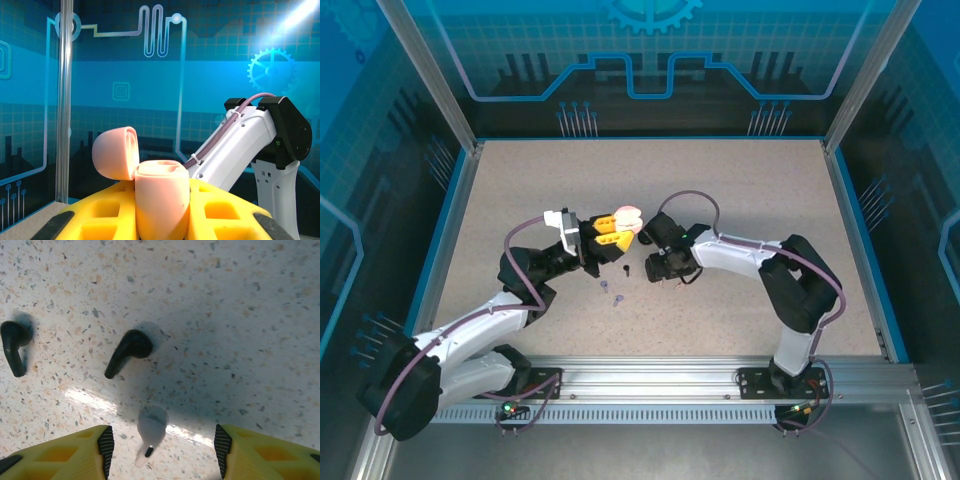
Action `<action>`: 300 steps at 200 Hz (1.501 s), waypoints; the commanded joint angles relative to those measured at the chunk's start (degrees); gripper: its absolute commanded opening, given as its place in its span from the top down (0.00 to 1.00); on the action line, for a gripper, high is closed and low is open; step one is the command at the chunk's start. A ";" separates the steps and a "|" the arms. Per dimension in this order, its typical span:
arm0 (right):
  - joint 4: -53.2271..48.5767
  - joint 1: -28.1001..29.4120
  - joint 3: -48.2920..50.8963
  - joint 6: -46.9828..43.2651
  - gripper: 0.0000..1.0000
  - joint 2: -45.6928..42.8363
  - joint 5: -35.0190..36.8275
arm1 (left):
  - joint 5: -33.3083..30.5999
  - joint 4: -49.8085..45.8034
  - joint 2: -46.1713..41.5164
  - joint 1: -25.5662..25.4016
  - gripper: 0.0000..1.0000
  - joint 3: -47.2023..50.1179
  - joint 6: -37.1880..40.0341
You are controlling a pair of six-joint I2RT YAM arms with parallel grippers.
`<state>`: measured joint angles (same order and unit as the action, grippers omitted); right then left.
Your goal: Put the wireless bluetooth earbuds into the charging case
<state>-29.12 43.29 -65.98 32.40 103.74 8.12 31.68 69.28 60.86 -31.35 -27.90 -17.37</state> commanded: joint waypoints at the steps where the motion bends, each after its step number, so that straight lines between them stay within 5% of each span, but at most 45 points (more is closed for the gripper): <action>1: -1.68 1.17 -1.94 0.40 0.42 2.01 -0.39 | -1.18 0.64 -1.44 -0.41 0.93 0.59 1.90; 300: -9.37 3.36 -2.05 -2.54 0.53 1.49 3.77 | -1.51 -0.51 -1.64 -0.38 0.92 0.56 1.91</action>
<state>-37.50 45.87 -68.62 30.61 107.04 12.01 31.24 67.75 60.25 -31.35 -27.88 -16.34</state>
